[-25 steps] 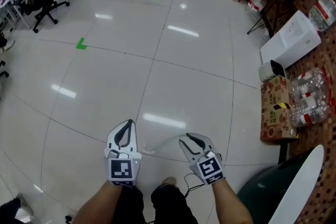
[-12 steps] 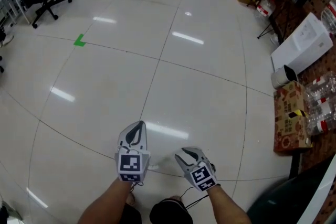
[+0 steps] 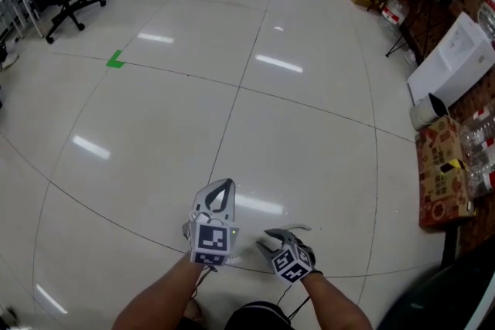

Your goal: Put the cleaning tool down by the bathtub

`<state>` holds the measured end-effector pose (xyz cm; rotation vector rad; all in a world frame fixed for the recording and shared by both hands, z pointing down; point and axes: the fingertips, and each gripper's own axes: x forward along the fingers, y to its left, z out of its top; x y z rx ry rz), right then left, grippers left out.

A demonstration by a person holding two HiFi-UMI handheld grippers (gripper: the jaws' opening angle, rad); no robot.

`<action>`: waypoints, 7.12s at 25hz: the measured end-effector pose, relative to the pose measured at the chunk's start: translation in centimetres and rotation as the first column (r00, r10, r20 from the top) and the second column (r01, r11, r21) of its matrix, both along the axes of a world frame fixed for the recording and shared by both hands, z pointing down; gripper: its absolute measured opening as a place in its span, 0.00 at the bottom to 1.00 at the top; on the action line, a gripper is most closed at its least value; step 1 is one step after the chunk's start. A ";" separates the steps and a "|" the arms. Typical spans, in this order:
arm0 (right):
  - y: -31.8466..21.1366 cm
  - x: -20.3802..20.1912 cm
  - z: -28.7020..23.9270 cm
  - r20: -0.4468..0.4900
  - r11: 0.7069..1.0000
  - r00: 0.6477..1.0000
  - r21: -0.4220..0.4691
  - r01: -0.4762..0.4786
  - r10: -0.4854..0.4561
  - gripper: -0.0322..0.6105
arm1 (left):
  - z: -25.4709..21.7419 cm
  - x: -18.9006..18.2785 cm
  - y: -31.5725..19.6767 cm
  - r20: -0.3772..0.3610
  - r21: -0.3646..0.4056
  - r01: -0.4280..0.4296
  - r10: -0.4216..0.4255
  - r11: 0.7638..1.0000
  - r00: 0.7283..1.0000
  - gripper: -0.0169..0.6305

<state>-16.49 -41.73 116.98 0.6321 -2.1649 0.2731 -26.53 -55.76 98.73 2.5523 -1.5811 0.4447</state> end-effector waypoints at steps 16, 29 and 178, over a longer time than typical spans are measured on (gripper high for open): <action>3.6 -2.7 14.0 -0.198 0.921 0.903 -0.160 0.356 -0.383 0.37 | 4.0 0.6 1.5 0.039 0.060 -0.112 0.110 0.992 0.993 0.03; 2.8 -0.3 16.8 -0.384 0.907 0.822 -0.149 0.395 -0.421 0.25 | 4.0 0.1 1.8 0.078 0.056 -0.112 0.107 0.992 0.991 0.03; 64.7 56.7 -54.3 -0.280 0.369 0.318 0.155 -0.916 0.906 0.15 | -45.5 61.6 66.2 0.060 -0.026 -0.897 0.896 0.442 0.440 0.03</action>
